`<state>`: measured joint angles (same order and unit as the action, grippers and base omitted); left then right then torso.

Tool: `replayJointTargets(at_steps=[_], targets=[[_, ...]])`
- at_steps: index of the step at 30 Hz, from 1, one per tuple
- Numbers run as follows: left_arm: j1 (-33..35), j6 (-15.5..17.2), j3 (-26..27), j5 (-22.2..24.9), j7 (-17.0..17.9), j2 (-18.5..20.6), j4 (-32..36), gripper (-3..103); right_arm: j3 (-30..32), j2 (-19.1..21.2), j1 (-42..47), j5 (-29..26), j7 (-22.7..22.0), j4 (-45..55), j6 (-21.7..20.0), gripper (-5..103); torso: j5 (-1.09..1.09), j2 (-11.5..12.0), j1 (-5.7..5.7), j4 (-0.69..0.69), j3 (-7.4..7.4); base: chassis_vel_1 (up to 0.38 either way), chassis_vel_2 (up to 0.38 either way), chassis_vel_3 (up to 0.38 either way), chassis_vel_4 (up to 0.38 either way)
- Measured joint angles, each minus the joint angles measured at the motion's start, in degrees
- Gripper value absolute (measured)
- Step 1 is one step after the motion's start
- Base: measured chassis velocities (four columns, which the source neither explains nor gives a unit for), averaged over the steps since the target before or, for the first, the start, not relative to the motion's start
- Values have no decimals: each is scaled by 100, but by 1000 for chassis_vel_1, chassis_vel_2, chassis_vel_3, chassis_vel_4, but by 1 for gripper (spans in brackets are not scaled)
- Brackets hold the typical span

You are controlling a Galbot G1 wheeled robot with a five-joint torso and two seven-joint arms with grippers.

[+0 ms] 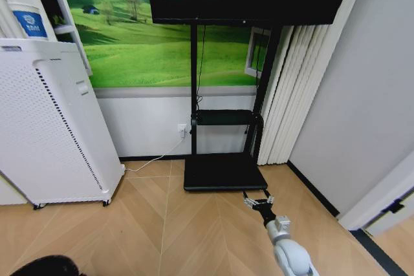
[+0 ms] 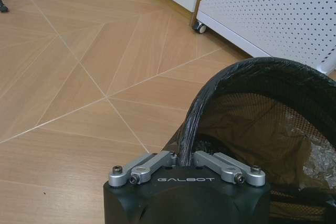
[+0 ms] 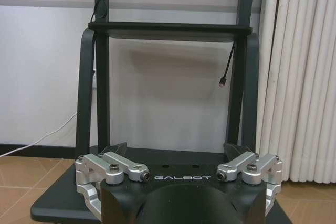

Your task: Pick up the trash bin and place the garbage on the floor into it.

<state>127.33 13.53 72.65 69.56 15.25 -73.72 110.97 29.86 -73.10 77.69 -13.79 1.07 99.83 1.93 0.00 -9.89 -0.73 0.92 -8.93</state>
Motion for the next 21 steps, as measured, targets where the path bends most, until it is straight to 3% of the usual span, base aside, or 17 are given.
replayJointTargets(at_steps=[17,19,20,21], targets=[[-247,7,-176,-199,-133,-14,-273,2,-59,-73,73,50,2,-49,58,100,-1,0,-1,2,0,0,0,0,0],[-296,-10,-266,-294,-148,-12,-355,2,-69,-45,78,51,-1,-31,58,100,9,-1,-1,3,0,0,0,0,0],[-454,-52,-544,-443,-143,-28,-707,2,-96,21,94,51,-19,6,57,100,7,0,-1,3,0,0,0,0,0],[-510,-60,-642,-498,-142,-44,-851,2,-97,54,98,52,-32,25,56,100,-11,0,-1,-3,0,0,0,0,0]])
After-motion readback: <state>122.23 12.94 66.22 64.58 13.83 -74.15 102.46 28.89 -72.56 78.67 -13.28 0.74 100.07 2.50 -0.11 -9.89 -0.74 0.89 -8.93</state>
